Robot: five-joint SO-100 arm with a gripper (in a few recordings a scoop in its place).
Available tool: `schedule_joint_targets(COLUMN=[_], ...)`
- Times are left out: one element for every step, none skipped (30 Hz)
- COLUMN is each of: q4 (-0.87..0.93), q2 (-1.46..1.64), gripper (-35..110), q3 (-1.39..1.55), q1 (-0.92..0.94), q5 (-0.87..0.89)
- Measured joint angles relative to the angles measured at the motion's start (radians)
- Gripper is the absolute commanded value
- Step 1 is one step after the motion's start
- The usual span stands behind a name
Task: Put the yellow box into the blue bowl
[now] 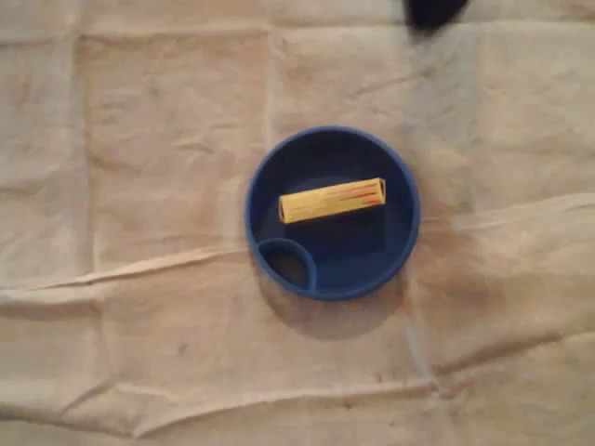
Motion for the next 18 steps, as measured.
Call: schedule_joint_targets(q4=[0.0, 0.0, 0.0, 0.0, 0.0, 0.0, 0.0, 0.0, 0.0, 0.0, 0.0, 0.0, 0.0, 0.0, 0.0, 0.0, 0.0, 0.0], q2=[0.049, 0.089, 0.126, 0.17, 0.222, 0.285, 0.351, 0.413, 0.465, 0.522, 0.584, 0.65, 0.71, 0.765, 0.818, 0.865, 0.908, 0.946], gripper=[0, 0, 0, 0, 0, 0, 0, 0, 0, 0, 0, 0, 0, 0, 0, 0, 0, 0], q3=[0.048, 0.087, 0.12, 0.163, 0.219, 0.287, 0.348, 0.397, 0.431, 0.474, 0.525, 0.575, 0.62, 0.66, 0.698, 0.738, 0.775, 0.811], q1=[-0.009, -0.015, -0.032, -0.052, -0.075, -0.106, -0.133, -0.144, -0.158, -0.166, -0.172, -0.173, -0.178, -0.186, -0.184, -0.179, -0.179, -0.184], q5=[0.005, 0.008, 0.011, 0.011, 0.011, 0.011, 0.011, 0.011, 0.011, 0.011, 0.011, 0.011, 0.011, 0.011, 0.011, 0.011, 0.011, 0.011])
